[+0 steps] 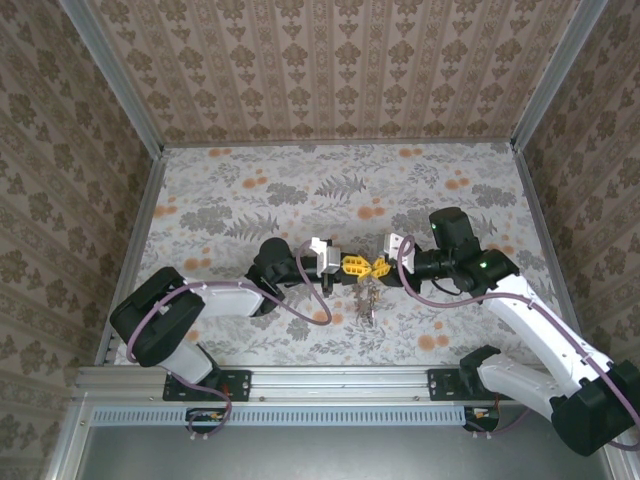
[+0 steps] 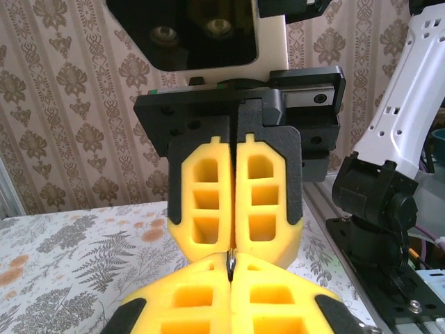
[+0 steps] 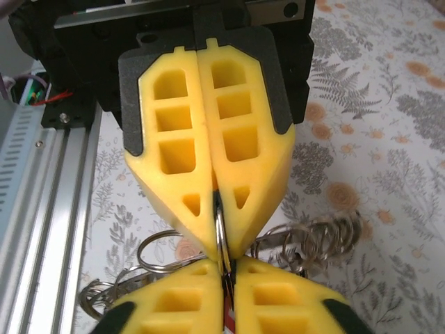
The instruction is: Put the keys on the keyring
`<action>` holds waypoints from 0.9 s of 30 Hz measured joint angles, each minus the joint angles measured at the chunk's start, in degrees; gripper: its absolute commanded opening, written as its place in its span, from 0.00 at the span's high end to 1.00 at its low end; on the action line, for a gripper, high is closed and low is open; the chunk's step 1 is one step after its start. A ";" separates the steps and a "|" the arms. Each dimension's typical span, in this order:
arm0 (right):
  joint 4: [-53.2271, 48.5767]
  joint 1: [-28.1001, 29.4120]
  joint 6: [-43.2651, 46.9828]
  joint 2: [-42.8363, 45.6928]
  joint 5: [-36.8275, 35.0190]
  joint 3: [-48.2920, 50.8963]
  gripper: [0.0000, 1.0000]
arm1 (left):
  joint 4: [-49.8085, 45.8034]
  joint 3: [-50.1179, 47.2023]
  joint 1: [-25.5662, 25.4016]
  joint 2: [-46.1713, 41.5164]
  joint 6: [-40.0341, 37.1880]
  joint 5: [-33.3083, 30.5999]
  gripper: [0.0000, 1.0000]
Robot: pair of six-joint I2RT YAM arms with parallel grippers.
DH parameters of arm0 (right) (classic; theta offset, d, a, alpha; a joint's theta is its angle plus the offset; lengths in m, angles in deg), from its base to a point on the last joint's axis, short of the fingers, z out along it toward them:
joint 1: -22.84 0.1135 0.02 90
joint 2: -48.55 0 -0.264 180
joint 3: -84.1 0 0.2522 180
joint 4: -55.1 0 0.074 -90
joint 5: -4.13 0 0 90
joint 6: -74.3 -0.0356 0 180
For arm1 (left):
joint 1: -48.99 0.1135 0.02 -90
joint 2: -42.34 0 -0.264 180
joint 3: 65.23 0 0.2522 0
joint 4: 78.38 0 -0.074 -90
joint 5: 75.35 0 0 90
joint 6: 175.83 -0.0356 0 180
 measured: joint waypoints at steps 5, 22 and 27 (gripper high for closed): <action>-0.31 -0.02 0.09 0.07 0.07 -0.07 0.93 | 0.00 0.00 0.00 0.00 0.24 0.00 1.00; -3.72 -0.07 1.70 0.68 -0.11 -1.60 1.00 | -0.15 0.44 -0.13 -0.13 1.29 -0.31 0.75; -7.41 2.45 2.21 -0.52 -5.27 -4.42 1.00 | -8.39 0.42 1.16 -5.14 0.59 -1.70 0.72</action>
